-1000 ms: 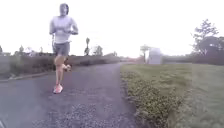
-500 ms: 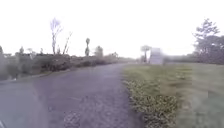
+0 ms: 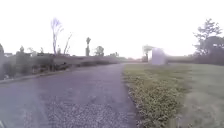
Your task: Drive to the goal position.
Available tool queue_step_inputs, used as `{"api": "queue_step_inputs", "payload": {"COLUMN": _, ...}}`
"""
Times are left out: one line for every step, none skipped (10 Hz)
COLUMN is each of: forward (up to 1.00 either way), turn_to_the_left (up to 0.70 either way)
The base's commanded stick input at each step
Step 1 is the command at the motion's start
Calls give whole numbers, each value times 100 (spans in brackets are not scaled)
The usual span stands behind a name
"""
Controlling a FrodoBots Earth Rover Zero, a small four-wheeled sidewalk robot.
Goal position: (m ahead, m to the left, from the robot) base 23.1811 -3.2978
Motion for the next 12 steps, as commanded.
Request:
{"api": "queue_step_inputs", "payload": {"forward": 70, "turn_to_the_left": 0}}
{"api": "queue_step_inputs", "payload": {"forward": 70, "turn_to_the_left": -3}}
{"api": "queue_step_inputs", "payload": {"forward": 70, "turn_to_the_left": -2}}
{"api": "queue_step_inputs", "payload": {"forward": 70, "turn_to_the_left": -2}}
{"api": "queue_step_inputs", "payload": {"forward": 70, "turn_to_the_left": 0}}
{"api": "queue_step_inputs", "payload": {"forward": 70, "turn_to_the_left": 0}}
{"api": "queue_step_inputs", "payload": {"forward": 70, "turn_to_the_left": 0}}
{"api": "queue_step_inputs", "payload": {"forward": 70, "turn_to_the_left": 0}}
{"api": "queue_step_inputs", "payload": {"forward": 70, "turn_to_the_left": 0}}
{"api": "queue_step_inputs", "payload": {"forward": 70, "turn_to_the_left": 0}}
{"api": "queue_step_inputs", "payload": {"forward": 70, "turn_to_the_left": 0}}
{"api": "queue_step_inputs", "payload": {"forward": 70, "turn_to_the_left": 0}}
